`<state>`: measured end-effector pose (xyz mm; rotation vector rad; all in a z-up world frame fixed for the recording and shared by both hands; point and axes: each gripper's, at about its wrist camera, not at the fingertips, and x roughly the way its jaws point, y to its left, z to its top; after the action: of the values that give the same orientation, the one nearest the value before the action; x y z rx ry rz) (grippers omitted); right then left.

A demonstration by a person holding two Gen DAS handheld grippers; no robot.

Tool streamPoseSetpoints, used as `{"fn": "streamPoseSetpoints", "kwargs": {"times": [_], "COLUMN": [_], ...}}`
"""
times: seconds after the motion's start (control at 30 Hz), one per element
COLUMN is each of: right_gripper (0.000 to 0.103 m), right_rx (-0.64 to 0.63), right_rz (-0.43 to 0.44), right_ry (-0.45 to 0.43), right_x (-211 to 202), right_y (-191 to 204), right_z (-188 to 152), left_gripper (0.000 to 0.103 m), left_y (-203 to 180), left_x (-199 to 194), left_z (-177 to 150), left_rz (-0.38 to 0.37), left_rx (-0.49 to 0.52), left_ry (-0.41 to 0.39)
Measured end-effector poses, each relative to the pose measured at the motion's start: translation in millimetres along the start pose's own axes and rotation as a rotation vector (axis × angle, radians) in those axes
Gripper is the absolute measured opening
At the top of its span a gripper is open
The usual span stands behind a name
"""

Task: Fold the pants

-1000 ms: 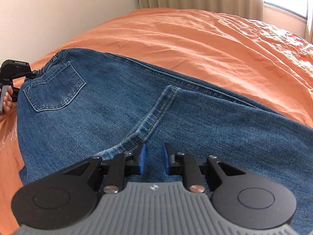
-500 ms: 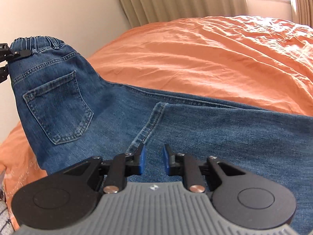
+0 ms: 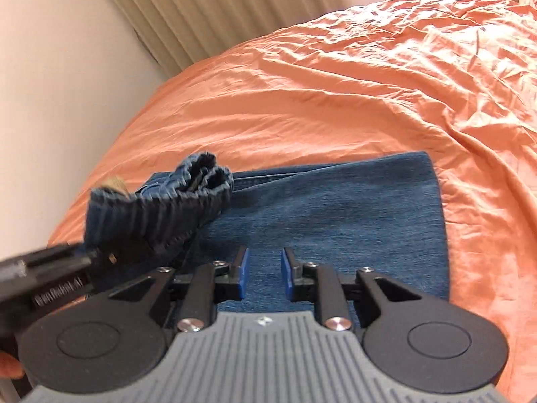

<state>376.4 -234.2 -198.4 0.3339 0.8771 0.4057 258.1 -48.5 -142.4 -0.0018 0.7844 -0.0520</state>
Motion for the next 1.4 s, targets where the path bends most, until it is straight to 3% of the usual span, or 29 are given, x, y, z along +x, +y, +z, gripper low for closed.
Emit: {"fn": "streamPoseSetpoints", "kwargs": {"times": [0.13, 0.27, 0.33, 0.47, 0.6, 0.7, 0.8, 1.0, 1.13, 1.4], "right_gripper": [0.021, 0.026, 0.029, 0.035, 0.044, 0.049, 0.052, 0.048, 0.046, 0.046], "right_rx": [0.065, 0.07, 0.06, 0.051, 0.047, 0.044, 0.065, 0.129, 0.18, 0.263], "right_rz": [0.02, 0.033, 0.035, 0.035, 0.065, 0.123, 0.2, 0.288, 0.329, 0.33], "right_ry": [0.023, 0.035, 0.038, 0.029, 0.007, -0.007, -0.012, -0.013, 0.007, 0.078], "right_x": [3.3, 5.5, 6.0, 3.7, 0.8, -0.3, 2.0, 18.8, 40.0, 97.8], "right_y": [-14.4, -15.5, -13.3, -11.2, -7.8, -1.2, 2.3, 2.0, -0.9, -6.4], "right_z": [0.8, 1.0, 1.5, 3.3, 2.7, 0.9, 0.2, 4.0, 10.0, 12.0], "left_gripper": [0.025, 0.051, 0.058, 0.06, 0.063, 0.064, 0.064, 0.064, 0.064, 0.063], "left_y": [6.4, 22.8, 35.0, 50.6, 48.5, 60.4, 84.7, 134.5, 158.5, 177.7], "left_x": [0.8, 9.2, 10.2, -6.4, -34.6, -51.7, -57.8, -47.4, -31.3, 3.0], "left_z": [-18.5, -17.8, -16.1, -10.6, 2.6, 12.7, 17.9, 16.3, 11.0, 3.5], "left_rz": [-0.046, -0.191, -0.266, -0.351, -0.399, -0.387, -0.317, -0.192, -0.183, -0.203], "left_rx": [-0.067, -0.185, -0.281, -0.393, -0.345, -0.333, -0.349, -0.394, -0.446, -0.488], "left_ry": [0.113, 0.219, 0.234, 0.186, 0.104, 0.039, 0.002, 0.008, 0.029, 0.075]}}
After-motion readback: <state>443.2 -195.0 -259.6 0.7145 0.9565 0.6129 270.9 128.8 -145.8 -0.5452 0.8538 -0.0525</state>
